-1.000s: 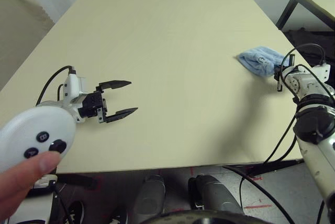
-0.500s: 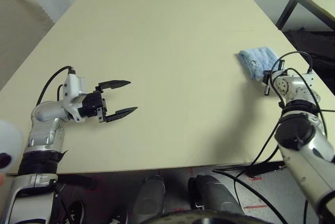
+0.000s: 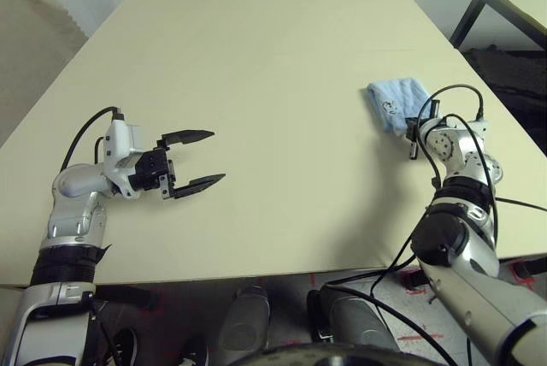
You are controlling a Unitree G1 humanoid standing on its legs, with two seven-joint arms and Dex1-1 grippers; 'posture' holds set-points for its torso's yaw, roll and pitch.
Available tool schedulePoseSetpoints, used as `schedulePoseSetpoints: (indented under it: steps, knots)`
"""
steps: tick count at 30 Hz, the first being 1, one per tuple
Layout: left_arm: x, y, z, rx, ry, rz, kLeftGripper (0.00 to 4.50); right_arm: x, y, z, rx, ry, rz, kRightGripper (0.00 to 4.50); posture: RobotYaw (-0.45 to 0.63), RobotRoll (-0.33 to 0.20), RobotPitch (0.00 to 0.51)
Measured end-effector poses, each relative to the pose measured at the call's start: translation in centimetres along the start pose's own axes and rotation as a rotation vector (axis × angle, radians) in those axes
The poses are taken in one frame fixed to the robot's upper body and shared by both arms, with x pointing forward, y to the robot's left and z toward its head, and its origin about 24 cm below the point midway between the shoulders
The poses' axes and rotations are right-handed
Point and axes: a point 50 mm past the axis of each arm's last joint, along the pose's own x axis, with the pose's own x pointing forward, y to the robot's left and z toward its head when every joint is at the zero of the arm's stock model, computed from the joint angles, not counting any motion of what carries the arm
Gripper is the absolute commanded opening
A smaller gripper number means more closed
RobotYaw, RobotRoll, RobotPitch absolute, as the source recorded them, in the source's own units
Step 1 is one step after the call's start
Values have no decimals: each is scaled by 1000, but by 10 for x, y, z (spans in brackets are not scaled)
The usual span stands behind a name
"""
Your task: Fold the towel and set it aside.
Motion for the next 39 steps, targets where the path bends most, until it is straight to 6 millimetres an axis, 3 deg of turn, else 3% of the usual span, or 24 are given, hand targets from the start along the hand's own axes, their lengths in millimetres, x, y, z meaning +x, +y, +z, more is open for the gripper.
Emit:
schedulePoseSetpoints:
  steps: [6, 11, 19, 26, 31, 36, 39]
  knots:
    - [0, 0, 0, 0, 0, 1, 4500, -2, 2, 6, 5, -4, 0, 43, 83, 0, 76]
    - [0, 0, 0, -1, 0, 5, 4500, -5, 2, 8, -47, 58, -46, 1522, 89, 0, 79]
    - [-22, 4, 5, 17, 58, 56, 4500, -34, 8, 49, -380, 54, -107, 4452, 96, 0, 74]
    - [-46, 0, 4, -5, 111, 122, 4500, -54, 9, 58, -803, 113, -191, 4452, 102, 0, 74]
    - [-66, -2, 0, -82, 151, 279, 4500, -68, 19, 61, -1077, -7, -152, 4452, 104, 0, 78]
    - [-84, 0, -12, -216, 205, 612, 4500, -81, 33, 53, -1307, -220, 156, 4452, 103, 0, 81]
    - [-78, -11, -28, -319, 192, 807, 4500, -82, 10, 28, -1302, -192, 369, 4452, 117, 0, 82]
